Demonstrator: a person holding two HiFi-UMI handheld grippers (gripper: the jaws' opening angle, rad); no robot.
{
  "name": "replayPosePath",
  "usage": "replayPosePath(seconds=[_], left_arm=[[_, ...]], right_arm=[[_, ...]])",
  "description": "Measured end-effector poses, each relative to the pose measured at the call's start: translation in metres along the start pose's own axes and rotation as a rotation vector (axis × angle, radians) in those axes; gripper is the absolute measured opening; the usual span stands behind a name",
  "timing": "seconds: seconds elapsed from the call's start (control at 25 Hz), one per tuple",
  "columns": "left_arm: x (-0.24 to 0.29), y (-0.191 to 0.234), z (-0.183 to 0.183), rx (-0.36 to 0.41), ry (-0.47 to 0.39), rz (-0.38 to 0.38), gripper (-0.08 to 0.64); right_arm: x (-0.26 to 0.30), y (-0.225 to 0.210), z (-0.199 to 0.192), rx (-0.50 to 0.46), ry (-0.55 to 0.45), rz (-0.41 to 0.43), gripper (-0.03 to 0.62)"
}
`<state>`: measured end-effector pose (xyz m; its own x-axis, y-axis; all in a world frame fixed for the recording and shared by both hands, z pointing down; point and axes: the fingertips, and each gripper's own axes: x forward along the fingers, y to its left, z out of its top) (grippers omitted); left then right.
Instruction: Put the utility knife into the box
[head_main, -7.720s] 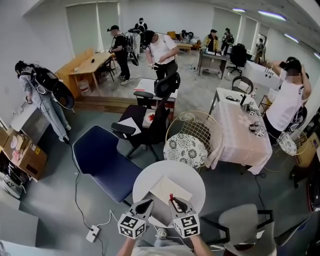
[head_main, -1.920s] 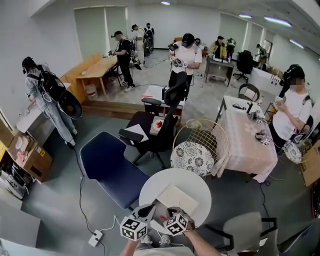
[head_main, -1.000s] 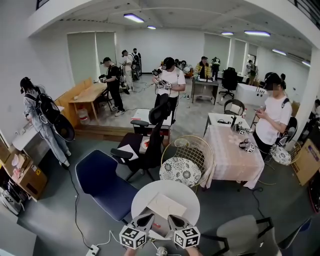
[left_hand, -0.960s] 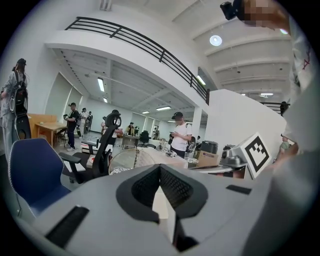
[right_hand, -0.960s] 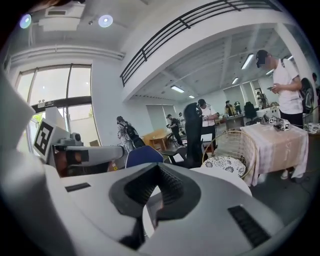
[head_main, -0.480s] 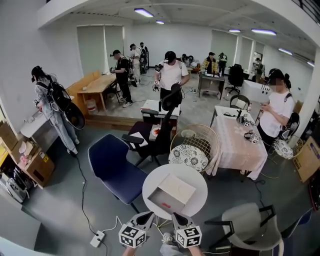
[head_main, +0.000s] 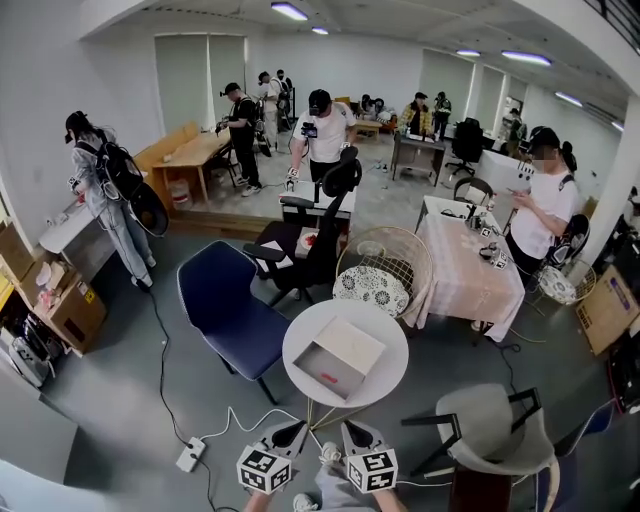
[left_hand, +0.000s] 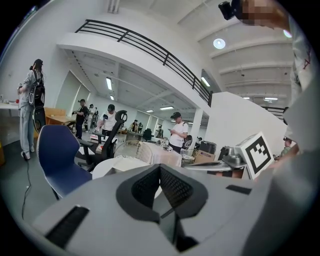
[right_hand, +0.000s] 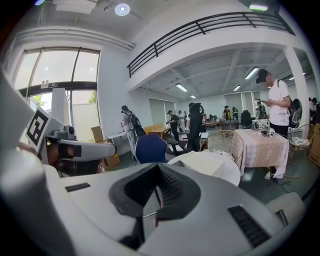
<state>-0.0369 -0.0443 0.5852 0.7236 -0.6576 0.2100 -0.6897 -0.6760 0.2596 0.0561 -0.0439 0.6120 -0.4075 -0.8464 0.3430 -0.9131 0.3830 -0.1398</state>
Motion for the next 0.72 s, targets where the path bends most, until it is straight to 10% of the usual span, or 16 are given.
replayPosePath(seconds=[0.72], left_arm=[[-0.018, -0.032, -0.005, 0.021, -0.008, -0.049, 0.012]], right_arm=[[-0.036, 0.011, -0.005, -0.022, -0.022, -0.047, 0.015]])
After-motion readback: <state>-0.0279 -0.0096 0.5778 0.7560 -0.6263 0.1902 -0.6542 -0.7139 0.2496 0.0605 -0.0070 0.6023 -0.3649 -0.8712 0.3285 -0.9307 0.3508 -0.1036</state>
